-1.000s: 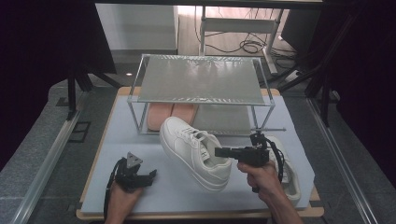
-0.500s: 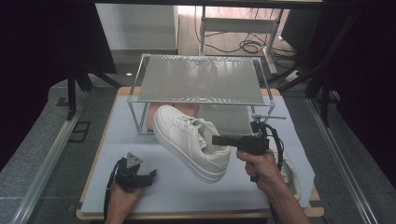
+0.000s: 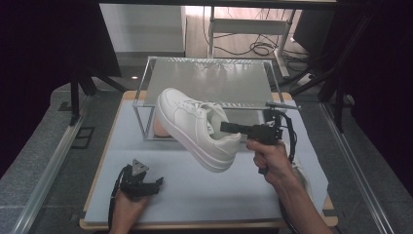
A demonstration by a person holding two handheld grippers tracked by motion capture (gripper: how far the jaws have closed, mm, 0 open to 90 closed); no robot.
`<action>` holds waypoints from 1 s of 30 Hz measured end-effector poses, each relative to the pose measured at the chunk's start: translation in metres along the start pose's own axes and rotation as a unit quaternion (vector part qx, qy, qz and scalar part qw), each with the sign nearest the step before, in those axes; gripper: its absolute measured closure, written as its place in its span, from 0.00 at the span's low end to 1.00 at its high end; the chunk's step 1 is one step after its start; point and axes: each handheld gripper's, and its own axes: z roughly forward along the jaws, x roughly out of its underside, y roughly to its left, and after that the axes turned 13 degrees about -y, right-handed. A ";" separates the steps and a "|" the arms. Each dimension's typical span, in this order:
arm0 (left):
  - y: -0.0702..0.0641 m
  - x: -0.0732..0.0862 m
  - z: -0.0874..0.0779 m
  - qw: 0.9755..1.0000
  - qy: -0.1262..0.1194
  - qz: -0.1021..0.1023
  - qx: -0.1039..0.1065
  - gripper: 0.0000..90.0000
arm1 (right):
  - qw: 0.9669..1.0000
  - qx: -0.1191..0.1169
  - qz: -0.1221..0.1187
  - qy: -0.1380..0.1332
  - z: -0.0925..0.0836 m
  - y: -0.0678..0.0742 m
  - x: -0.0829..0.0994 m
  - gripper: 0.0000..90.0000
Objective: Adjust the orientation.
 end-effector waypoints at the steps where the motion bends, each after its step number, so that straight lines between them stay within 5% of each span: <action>1: 0.000 0.000 0.000 1.000 0.000 0.001 0.001 0.17 | 1.000 0.008 -0.005 -0.007 0.005 0.002 -0.006 0.92; 8: 0.000 0.000 0.000 1.000 0.001 0.001 0.001 0.17 | 0.999 0.032 -0.009 -0.034 0.016 -0.003 -0.022 0.92; 12: 0.000 0.000 0.000 1.000 0.000 0.001 0.000 0.17 | 0.996 0.069 -0.015 -0.061 0.024 -0.010 -0.034 0.91; 25: 0.000 0.000 0.000 1.000 0.000 0.002 0.000 0.18 | 0.977 0.171 -0.037 -0.124 0.049 -0.037 -0.052 0.90; 30: 0.000 0.000 0.000 1.000 -0.001 0.002 0.000 0.18 | 0.974 0.175 -0.050 -0.133 0.059 -0.036 -0.053 0.87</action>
